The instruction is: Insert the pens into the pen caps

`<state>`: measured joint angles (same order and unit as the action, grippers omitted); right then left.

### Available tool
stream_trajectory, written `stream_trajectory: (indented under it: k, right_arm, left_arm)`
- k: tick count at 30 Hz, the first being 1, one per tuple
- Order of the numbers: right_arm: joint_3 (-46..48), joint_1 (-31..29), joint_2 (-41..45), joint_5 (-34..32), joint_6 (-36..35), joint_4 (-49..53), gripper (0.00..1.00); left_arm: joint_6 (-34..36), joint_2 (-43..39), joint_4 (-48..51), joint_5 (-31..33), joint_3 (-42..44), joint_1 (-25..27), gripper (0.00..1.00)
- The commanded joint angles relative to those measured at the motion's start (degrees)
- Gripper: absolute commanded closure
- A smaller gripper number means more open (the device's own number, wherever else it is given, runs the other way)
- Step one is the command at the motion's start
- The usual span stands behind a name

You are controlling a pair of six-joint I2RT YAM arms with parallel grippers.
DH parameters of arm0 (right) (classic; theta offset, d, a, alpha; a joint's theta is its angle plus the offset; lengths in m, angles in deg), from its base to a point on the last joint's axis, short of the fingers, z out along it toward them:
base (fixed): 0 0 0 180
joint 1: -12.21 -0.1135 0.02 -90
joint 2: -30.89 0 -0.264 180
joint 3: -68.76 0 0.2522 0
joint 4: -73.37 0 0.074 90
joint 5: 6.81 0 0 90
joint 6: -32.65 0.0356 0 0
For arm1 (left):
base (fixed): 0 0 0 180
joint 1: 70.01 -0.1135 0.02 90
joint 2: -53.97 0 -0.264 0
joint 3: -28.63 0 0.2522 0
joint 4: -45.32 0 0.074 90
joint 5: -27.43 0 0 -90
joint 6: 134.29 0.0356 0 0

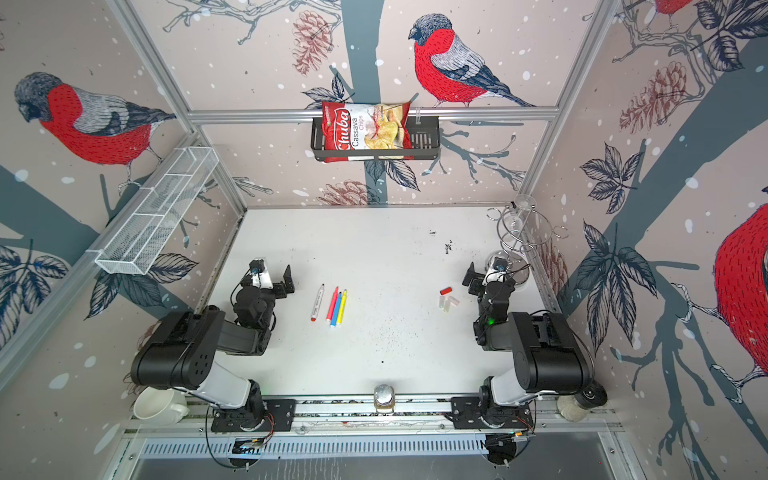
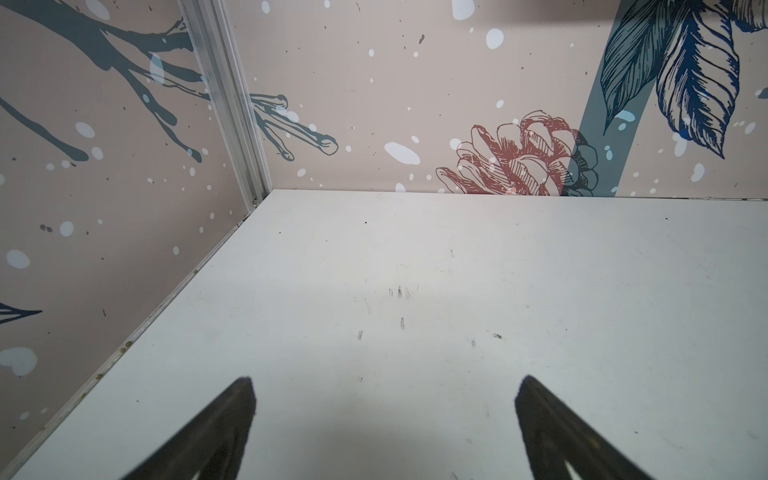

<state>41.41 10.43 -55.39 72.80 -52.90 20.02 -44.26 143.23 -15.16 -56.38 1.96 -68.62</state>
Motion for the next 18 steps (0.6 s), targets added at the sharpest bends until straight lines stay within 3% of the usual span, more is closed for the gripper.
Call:
stream_trajectory:
  k: [1,18]
  right_arm:
    - [0.0,0.0,0.2,0.0,-0.1,-1.4,0.01]
    - [-0.1,0.0,0.2,0.1,-0.1,-1.2,0.00]
  left_arm:
    - [-0.3,-0.1,-0.6,0.3,-0.4,0.0,0.03]
    - [-0.5,-0.1,-0.2,-0.5,-0.6,-0.3,0.03]
